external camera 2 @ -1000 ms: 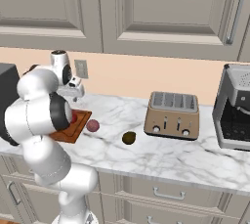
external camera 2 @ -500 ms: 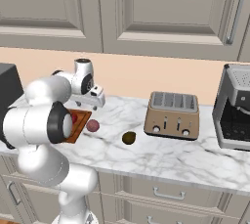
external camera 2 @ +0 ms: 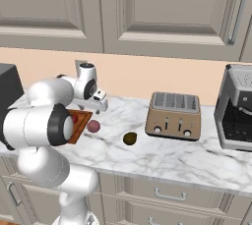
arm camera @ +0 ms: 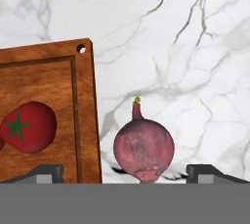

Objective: Place the avocado, onion, tomato, and bell pepper on the cutting board.

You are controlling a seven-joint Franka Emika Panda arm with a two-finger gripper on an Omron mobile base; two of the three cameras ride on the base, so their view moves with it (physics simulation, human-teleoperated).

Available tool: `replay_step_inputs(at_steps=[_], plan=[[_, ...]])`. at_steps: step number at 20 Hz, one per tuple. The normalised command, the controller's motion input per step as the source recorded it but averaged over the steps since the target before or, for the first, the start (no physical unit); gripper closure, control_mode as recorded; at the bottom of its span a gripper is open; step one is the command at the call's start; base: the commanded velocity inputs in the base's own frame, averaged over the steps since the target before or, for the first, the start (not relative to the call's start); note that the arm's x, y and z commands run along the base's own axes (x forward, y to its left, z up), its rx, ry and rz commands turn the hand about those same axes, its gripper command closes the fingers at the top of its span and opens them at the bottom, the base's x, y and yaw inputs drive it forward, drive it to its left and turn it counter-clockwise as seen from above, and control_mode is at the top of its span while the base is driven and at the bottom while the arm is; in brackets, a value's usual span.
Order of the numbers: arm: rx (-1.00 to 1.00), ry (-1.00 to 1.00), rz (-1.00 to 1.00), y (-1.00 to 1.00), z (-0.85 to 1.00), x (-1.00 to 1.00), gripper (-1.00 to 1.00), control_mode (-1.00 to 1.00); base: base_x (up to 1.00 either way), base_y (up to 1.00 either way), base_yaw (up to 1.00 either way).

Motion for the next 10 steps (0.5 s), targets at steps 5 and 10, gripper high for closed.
replay_step_inputs(at_steps=[5,10], plan=[[0.00,0.05,0.00,-0.10,-0.27,-0.03,-1.00,-1.00,0.00,0.00,0.00],[-0.02,0.06,0.01,-0.10,-0.29,-0.11,-1.00,-1.00,0.00,0.00,0.00]])
